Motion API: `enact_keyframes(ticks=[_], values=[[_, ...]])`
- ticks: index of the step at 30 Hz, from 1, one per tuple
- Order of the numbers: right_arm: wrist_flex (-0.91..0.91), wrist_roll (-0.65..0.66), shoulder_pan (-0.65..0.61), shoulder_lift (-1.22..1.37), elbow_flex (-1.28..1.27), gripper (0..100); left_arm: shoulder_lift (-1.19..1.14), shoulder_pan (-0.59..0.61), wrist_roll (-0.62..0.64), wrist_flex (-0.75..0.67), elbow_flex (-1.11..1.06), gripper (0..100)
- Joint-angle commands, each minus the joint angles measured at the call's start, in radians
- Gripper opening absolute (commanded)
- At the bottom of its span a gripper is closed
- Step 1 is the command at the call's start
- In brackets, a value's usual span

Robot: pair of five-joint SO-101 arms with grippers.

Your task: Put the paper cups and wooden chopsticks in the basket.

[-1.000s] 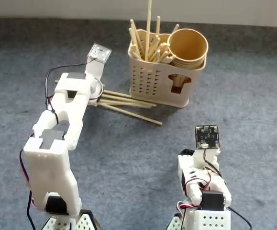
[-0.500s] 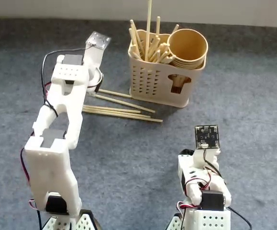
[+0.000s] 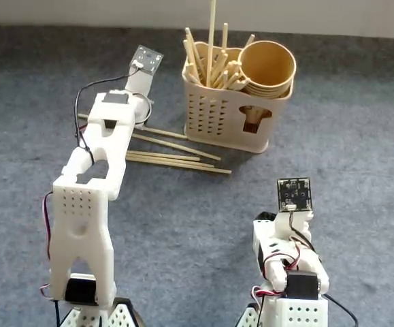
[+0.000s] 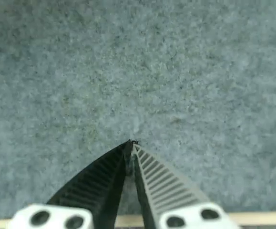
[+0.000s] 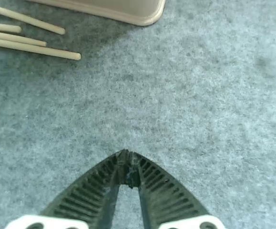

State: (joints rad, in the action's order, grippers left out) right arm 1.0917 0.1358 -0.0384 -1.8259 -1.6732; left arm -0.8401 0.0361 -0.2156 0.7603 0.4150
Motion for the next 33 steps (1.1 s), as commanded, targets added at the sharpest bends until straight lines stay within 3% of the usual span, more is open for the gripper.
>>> enact_keyframes(ticks=[1, 7, 15, 26, 33], values=[[-0.021, 0.012, 0.010, -0.012, -0.097, 0.5, 0.016, 0.019, -0.005, 0.238, 0.087, 1], [-0.021, 0.012, 0.010, -0.012, -0.097, 0.5, 0.085, 0.013, -0.005, 0.603, 0.179, 1], [-0.021, 0.012, 0.010, -0.012, -0.097, 0.5, 0.133, -0.045, -0.005, 0.848, 0.186, 1], [-0.019, 0.012, 0.010, -0.012, -0.097, 0.5, 0.157, -0.102, -0.002, 0.957, 0.117, 1], [-0.019, 0.012, 0.010, -0.012, -0.097, 0.5, 0.375, -0.096, -0.002, 0.956, -0.081, 0]])
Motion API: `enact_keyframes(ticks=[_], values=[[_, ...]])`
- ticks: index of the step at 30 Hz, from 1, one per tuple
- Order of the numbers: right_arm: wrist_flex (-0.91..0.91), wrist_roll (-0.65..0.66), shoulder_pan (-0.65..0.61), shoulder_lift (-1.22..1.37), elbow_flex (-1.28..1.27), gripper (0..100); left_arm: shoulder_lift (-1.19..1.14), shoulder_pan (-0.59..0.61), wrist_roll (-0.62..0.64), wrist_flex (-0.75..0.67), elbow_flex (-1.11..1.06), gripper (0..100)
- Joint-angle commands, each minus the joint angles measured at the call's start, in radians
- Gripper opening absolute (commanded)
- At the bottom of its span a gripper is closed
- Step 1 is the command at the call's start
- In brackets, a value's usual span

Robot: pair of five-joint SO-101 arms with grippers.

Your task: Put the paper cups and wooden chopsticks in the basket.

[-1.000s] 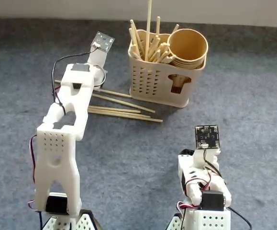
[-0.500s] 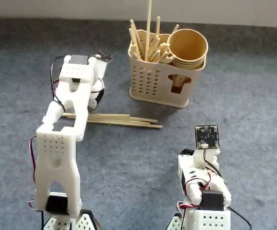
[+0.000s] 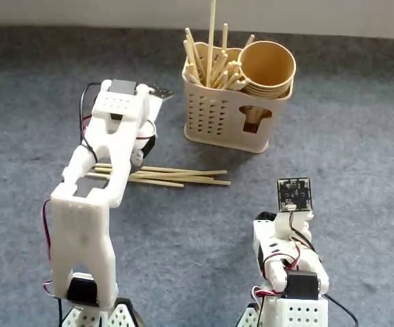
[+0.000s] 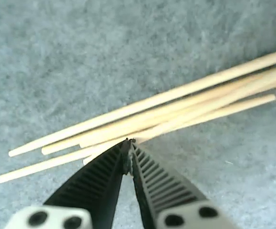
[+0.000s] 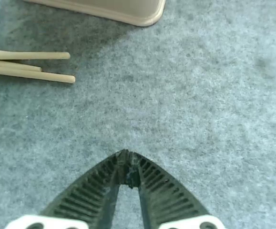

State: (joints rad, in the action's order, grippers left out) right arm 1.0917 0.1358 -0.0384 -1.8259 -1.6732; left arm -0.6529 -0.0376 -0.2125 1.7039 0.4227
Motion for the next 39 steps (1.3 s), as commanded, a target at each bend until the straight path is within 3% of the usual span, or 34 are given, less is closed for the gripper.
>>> enact_keyframes(ticks=[1, 7, 17, 24, 31, 39], values=[[-0.019, 0.012, 0.010, -0.012, -0.097, 0.5, 0.229, -0.022, -0.005, 0.000, -0.125, 0], [-0.019, 0.012, 0.010, -0.012, -0.097, 0.5, 0.527, 0.030, -0.006, -0.147, -0.394, 0], [-0.019, 0.012, 0.010, -0.012, -0.097, 0.5, 0.951, 0.265, -0.005, -0.443, -0.851, 0], [-0.019, 0.012, 0.010, -0.012, -0.097, 0.5, 1.168, 0.346, -0.003, -0.614, -1.125, 0], [-0.019, 0.012, 0.010, -0.012, -0.097, 0.5, 1.307, 0.421, -0.003, -0.664, -1.283, 1], [-0.019, 0.012, 0.010, -0.012, -0.097, 0.5, 1.515, 0.423, -0.003, -0.706, -1.492, 1]])
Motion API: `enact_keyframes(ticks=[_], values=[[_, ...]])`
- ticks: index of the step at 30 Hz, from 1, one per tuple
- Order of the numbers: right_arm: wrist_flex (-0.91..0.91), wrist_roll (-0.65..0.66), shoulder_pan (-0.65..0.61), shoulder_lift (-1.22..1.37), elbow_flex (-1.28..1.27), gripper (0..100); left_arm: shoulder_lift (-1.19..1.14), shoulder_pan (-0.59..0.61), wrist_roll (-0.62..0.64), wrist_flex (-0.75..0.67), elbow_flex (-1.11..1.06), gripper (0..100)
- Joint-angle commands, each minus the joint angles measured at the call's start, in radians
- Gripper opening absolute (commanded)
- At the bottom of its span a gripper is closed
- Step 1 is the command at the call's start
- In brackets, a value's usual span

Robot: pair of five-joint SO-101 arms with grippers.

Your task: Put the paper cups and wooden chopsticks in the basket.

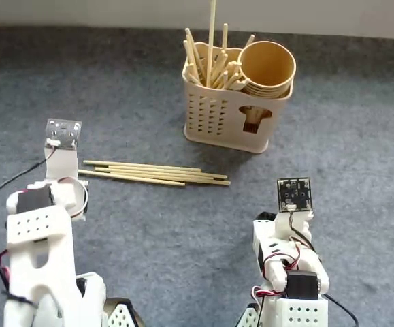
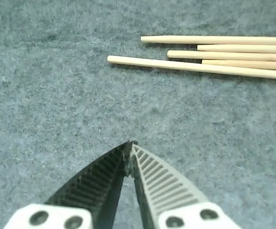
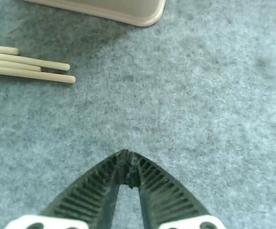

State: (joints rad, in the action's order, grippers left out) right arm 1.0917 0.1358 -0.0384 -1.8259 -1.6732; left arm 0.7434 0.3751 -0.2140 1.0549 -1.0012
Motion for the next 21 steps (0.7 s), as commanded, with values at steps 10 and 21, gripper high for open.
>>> enact_keyframes(ticks=[10, 21], values=[[-0.019, 0.012, 0.010, -0.012, -0.093, 0.5, 0.367, 0.010, 0.000, -0.224, -0.338, 1], [-0.013, 0.238, -0.036, -0.012, 0.243, 0.7, 0.394, 0.010, 0.000, -0.230, -0.389, 1]])
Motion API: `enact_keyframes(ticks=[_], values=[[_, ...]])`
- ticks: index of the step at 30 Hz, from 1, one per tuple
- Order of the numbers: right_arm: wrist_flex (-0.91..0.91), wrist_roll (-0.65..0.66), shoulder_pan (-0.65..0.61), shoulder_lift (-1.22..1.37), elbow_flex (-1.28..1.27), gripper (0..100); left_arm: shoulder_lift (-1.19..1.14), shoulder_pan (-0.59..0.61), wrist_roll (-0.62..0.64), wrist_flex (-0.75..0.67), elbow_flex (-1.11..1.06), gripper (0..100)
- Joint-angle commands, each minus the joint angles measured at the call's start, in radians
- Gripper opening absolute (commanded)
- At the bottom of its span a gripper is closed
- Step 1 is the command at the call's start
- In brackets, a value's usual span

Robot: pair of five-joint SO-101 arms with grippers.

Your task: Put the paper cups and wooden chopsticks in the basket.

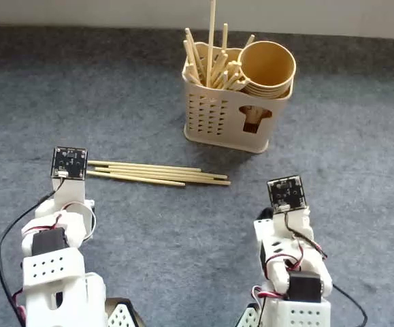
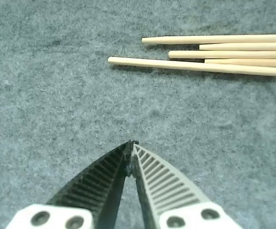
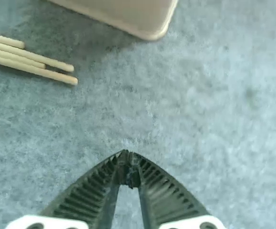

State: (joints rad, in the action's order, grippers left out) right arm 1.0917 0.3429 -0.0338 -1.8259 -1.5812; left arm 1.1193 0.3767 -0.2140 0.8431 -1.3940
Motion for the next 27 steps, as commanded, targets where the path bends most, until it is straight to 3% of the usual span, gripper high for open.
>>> enact_keyframes(ticks=[1, 6, 18, 27], values=[[0.005, 0.018, -0.056, -0.010, 0.202, 1.2, 0.018, 0.008, 0.000, -0.018, 0.002, 1], [0.061, 0.008, -0.208, 0.036, 0.440, 3.8, 0.016, 0.007, 0.000, -0.018, 0.002, 1], [0.067, 0.009, -0.461, 0.797, 0.837, 4.1, 0.018, 0.008, -0.005, -0.031, -0.016, 1], [0.058, 0.003, -0.588, 1.018, 0.987, 3.9, 0.018, 0.008, -0.005, -0.051, -0.027, 1]])
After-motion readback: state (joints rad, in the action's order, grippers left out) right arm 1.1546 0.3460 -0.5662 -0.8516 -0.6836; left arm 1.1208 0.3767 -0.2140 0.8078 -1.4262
